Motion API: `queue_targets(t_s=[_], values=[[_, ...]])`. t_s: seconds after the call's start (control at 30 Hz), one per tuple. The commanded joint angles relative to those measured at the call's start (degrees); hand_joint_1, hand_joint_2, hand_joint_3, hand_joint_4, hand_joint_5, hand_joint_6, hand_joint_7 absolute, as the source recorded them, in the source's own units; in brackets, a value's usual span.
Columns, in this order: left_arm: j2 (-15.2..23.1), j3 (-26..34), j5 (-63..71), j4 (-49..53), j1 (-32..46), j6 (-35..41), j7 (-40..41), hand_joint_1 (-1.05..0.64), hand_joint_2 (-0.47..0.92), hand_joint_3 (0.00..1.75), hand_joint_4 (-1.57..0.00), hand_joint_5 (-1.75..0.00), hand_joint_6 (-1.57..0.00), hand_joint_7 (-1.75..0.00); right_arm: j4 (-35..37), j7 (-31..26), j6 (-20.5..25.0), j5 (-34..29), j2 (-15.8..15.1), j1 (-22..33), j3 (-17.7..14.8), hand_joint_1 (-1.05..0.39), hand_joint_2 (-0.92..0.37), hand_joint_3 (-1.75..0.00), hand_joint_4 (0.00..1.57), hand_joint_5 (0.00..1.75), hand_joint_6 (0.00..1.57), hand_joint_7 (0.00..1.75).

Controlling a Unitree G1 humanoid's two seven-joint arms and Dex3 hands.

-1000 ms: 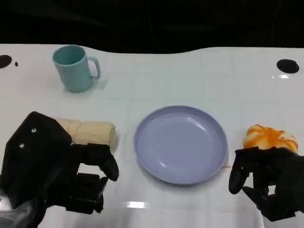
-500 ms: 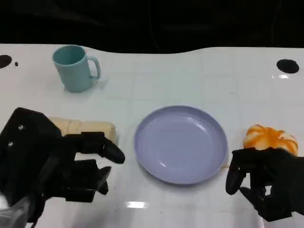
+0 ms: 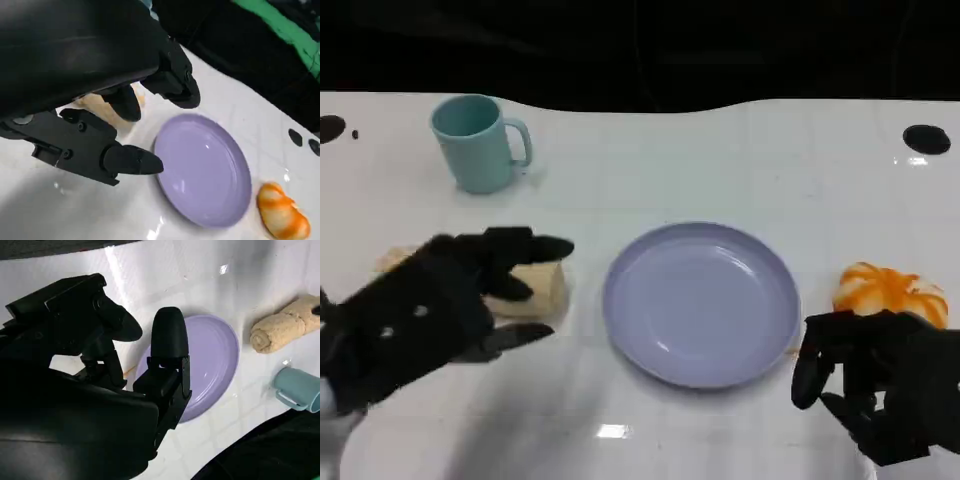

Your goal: Grasp the towel on the left side of the plate with the left hand and place it into the plate.

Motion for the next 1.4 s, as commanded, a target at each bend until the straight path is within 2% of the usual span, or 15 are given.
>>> queue_targets(t_s=[0.03, 0.3, 0.57, 0.63, 0.93, 1.23, 1.4], values=[[4.6, -4.2, 11.3, 4.2, -4.7, -5.8, 0.8, -0.42, 0.92, 0.1, -0.12, -0.55, -0.3, 0.0, 0.3, -0.4, -0.3, 0.2, 0.0, -0.2, -0.4, -0.01, -0.58, -1.07, 0.72, 1.75, 0.69, 1.43], [5.3, -9.2, 24.0, 14.8, -11.9, -10.3, 0.9, -0.53, 0.91, 0.01, -0.14, -0.42, -0.25, 0.0, -0.1, -0.5, -0.3, -0.3, 0.2, -0.2, 0.0, 0.0, -0.58, -1.07, 0.71, 1.74, 0.68, 1.42], [4.9, -13.3, 31.2, 27.2, -18.9, -14.5, -0.4, -0.58, 0.88, 0.0, -0.15, -0.43, -0.29, -0.02, -1.2, -0.6, 1.3, -0.5, 0.1, -0.3, 0.4, 0.0, -0.58, -1.05, 0.71, 1.75, 0.68, 1.42], [4.4, -14.5, 32.4, 31.0, -20.9, -15.1, -0.4, -0.58, 0.86, 0.0, -0.21, -0.35, -0.31, -0.01, -1.4, -0.5, 1.6, -0.6, 0.1, -0.3, 0.5, 0.0, -0.58, -1.05, 0.71, 1.75, 0.68, 1.41], [-0.5, -18.7, 34.0, 50.4, -28.6, -17.6, 1.2, -0.51, 0.87, 0.0, -0.39, -0.1, -0.35, -0.01, -2.7, -0.4, 3.2, -0.9, -0.1, -0.3, 0.7, -0.01, -0.58, -1.05, 0.7, 1.74, 0.69, 1.4], [-5.5, -21.0, 33.8, 68.6, -33.1, -24.7, 7.1, -0.49, 0.9, 0.01, -0.5, -0.08, -0.44, -0.03, -3.9, -0.2, 4.3, -0.9, -0.5, 0.0, 0.6, -0.01, -0.59, -1.03, 0.71, 1.75, 0.69, 1.41], [-8.1, -20.9, 33.0, 76.9, -34.7, -27.0, 11.2, -0.45, 0.92, 0.08, -0.66, -0.13, -0.6, -0.06, -4.2, -0.3, 4.6, -0.5, -0.3, 0.3, 0.3, -0.01, -0.59, -1.03, 0.72, 1.75, 0.69, 1.42]])
